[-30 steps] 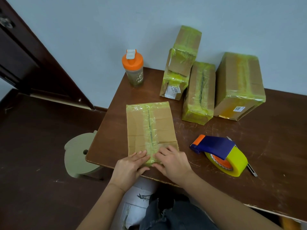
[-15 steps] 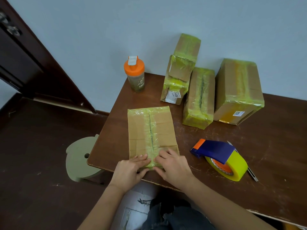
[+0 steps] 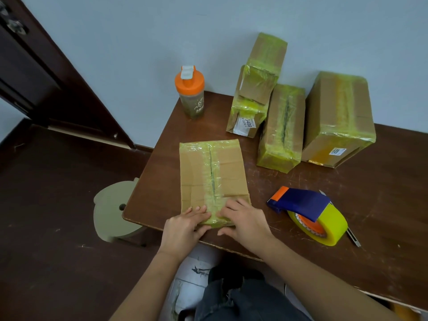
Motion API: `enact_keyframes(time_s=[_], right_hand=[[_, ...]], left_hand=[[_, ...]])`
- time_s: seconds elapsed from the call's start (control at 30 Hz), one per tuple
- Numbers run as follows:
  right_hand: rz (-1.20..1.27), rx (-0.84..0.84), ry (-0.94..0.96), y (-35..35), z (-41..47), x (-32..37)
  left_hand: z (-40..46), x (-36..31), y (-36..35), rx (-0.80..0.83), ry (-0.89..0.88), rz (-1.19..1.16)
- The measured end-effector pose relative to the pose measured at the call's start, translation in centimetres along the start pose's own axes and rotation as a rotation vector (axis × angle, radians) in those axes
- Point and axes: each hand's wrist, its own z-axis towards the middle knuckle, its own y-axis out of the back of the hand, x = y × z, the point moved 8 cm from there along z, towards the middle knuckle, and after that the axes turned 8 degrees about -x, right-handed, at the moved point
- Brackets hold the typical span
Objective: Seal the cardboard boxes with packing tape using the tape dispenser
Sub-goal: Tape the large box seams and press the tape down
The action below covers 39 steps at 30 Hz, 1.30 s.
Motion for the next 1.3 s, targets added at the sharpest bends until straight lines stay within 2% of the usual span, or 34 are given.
enact_keyframes(time_s=[0.1, 0.23, 0.3, 0.47, 0.53, 0.6, 0.67, 0.8, 0.9, 1.1, 1.23, 1.3], right_hand=[[0.066, 0.003, 0.031, 0.2, -0.4, -0.6], [-0.117, -0.094, 0.141, 0.1, -0.7, 0.8], [-0.127, -0.104, 0.157, 0.0, -0.6, 0.9], [0.194, 0.028, 0.064, 0.3, -0.7, -2.1], [0.271, 0.007, 0.070, 0.2, -1.4, -2.9], [0.283, -0.050, 0.071, 0.0, -1.8, -2.9], [0.294, -0.096, 0.069, -0.1, -1.7, -2.6], [0.242, -0.063, 0.101, -0.1, -2.1, -2.7], [0.254, -0.021, 0.056, 0.1, -2.9, -3.7], [0.347, -0.092, -0.048, 0.1, -3.3, -4.2], [0.362, 0.029, -0.004, 0.4, -3.5, -4.4], [0.380, 0.038, -0.021, 0.4, -3.3, -4.8]], left_hand=[[-0.2, -0.4, -0.1, -0.033, 0.002, 0.013], [-0.8, -0.3, -0.8, -0.048, 0.011, -0.008], [-0.8, -0.3, -1.0, -0.017, 0.024, -0.030], [-1.1, 0.6, -0.8, 0.064, -0.041, -0.113], [-1.6, 1.5, -0.5, 0.026, 0.015, -0.172], [-2.0, 2.1, -0.4, -0.016, 0.126, -0.230], [-2.0, 1.9, -0.5, -0.017, 0.157, -0.225], [-1.8, 1.5, -0.3, 0.053, 0.105, -0.224], [-2.2, 1.9, -0.2, 0.092, 0.020, -0.187], [-2.7, 1.9, -0.5, 0.005, 0.115, -0.239], [-2.6, 2.0, 0.1, 0.058, 0.034, -0.237], [-2.6, 2.1, 0.1, 0.087, 0.028, -0.253]])
